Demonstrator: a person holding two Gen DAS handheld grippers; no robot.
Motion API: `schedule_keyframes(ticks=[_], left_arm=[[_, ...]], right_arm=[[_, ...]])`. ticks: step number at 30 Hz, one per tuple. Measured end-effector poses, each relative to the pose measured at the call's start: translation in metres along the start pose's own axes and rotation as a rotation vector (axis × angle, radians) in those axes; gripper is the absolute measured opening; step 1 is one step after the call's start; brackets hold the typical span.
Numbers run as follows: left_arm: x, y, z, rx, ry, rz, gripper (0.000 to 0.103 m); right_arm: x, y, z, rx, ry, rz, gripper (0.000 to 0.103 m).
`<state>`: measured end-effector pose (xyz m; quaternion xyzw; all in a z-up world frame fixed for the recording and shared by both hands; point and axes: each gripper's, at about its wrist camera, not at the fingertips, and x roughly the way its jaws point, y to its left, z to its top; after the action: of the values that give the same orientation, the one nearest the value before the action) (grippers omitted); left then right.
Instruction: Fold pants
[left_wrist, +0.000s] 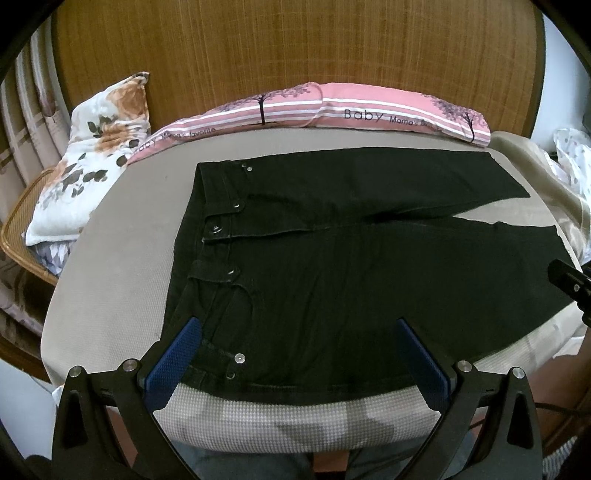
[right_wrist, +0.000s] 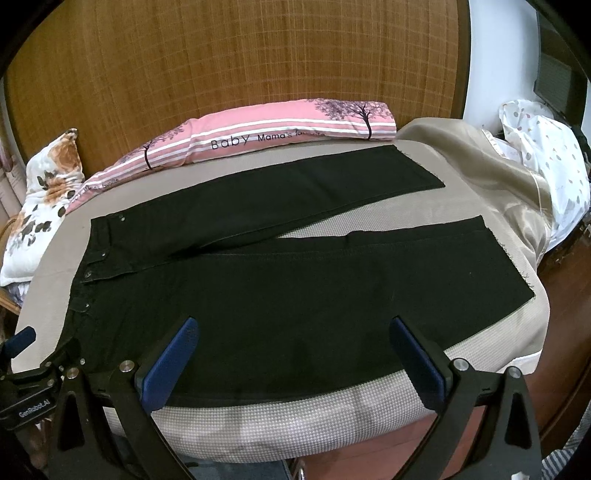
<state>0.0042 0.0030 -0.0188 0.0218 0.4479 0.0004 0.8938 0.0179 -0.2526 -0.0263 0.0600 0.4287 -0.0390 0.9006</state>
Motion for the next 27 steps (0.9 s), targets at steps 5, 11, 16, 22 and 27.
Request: schedule_keyframes(ticks=[5,11,16,22,27], left_arm=[[0.001,0.0,-0.001,-0.001,0.0,0.001,0.103],[0.001,0.0,-0.001,-0.001,0.001,0.0,0.103],[0.003,0.005,-0.001,-0.012,0.011,-0.016,0.103],[0.012,0.039,0.017,-0.117,0.021,-0.113,0.103],[0.021,0.079,0.047,-0.186,-0.02,-0.119,0.102]], right_arm=[[0.001,0.0,-0.001,0.0,0.005,-0.001,0.102],[0.002,-0.002,-0.001,0.001,0.002,0.007,0.102],[0.004,0.0,0.0,0.0,0.002,0.013,0.102],[0.007,0.003,0.008,-0.007,0.001,0.071,0.102],[0.011,0.013,0.018,-0.025,0.001,0.146,0.102]])
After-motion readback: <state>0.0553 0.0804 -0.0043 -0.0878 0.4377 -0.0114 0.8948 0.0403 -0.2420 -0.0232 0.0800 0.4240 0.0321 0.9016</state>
